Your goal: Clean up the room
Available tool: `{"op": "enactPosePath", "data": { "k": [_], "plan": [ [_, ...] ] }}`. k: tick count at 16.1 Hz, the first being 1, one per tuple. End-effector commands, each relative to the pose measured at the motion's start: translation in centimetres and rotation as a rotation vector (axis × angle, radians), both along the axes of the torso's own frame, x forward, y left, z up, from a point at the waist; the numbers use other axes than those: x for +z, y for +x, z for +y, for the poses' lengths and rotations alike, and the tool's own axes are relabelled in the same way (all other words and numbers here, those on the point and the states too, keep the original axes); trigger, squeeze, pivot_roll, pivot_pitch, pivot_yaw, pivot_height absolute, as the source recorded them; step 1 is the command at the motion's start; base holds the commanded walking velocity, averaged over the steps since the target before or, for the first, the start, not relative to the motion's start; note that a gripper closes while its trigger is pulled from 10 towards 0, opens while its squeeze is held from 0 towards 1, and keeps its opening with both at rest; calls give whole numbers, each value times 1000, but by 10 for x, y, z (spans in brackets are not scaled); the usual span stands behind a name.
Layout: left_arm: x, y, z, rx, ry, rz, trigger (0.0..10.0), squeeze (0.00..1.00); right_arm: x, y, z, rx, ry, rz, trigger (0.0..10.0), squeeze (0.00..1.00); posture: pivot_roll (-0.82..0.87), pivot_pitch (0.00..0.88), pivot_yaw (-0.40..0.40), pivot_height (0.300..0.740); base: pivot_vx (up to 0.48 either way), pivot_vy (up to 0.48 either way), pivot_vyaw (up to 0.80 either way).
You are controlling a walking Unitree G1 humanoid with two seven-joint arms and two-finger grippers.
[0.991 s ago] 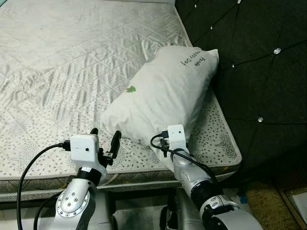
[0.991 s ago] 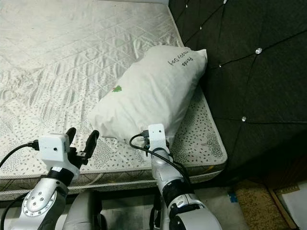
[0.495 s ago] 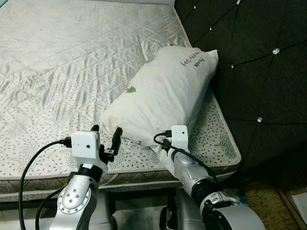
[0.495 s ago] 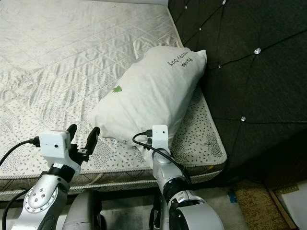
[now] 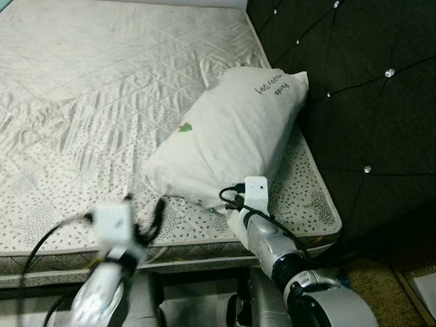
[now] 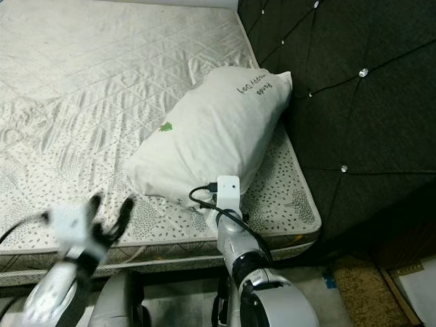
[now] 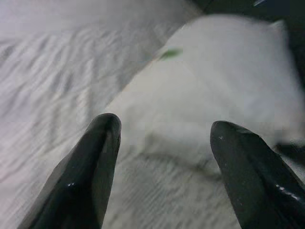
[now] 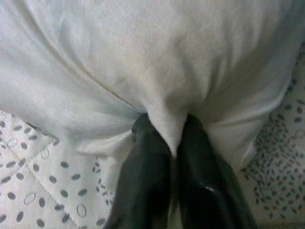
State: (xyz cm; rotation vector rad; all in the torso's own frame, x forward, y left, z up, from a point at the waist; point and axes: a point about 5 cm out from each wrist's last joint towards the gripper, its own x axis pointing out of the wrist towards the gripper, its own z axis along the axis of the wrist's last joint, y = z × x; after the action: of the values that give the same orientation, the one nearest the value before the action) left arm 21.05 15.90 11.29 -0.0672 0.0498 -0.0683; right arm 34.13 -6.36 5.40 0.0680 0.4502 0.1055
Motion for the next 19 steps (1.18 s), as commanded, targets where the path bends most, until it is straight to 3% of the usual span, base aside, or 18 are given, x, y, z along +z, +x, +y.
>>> {"op": "enactPosePath", "data": {
  "k": [1,4,6,8,10,12,13,14,17,19],
  "plan": [
    [1,-5,3,13,7,5,10000,0,7,6,-2,7,2,-29,0,0,146,153,-93,626,0,0,0],
    [-2,-2,5,19,16,-4,10000,0,26,21,-17,13,-51,-91,0,0,155,118,-106,626,0,0,0],
    [5,12,1,22,28,-52,10000,0,65,46,-42,-12,-123,-202,0,0,149,92,-116,626,0,0,0],
    [7,16,1,25,27,-62,10000,0,85,56,-60,-39,-150,-253,0,0,140,81,-117,626,0,0,0],
    [5,17,1,26,29,-64,10000,0,107,64,-93,-98,-190,-297,0,0,137,76,-120,626,0,0,0],
    [2,17,3,39,30,-61,10000,0,128,68,-132,-164,-258,-334,0,0,129,74,-118,626,0,0,0],
    [2,18,2,39,29,-62,10000,0,133,68,-141,-180,-271,-342,0,0,124,74,-115,626,0,0,0],
    [2,19,0,36,28,-66,10000,0,160,68,-173,-223,-305,-403,0,0,115,76,-108,626,0,0,0],
    [3,22,-1,19,38,-74,10000,0,184,65,-193,-184,-362,-468,0,0,109,81,-93,626,0,0,0],
    [3,23,0,17,43,-80,10000,0,185,64,-198,-172,-392,-467,0,0,109,84,-89,626,0,0,0]
  ]
}}
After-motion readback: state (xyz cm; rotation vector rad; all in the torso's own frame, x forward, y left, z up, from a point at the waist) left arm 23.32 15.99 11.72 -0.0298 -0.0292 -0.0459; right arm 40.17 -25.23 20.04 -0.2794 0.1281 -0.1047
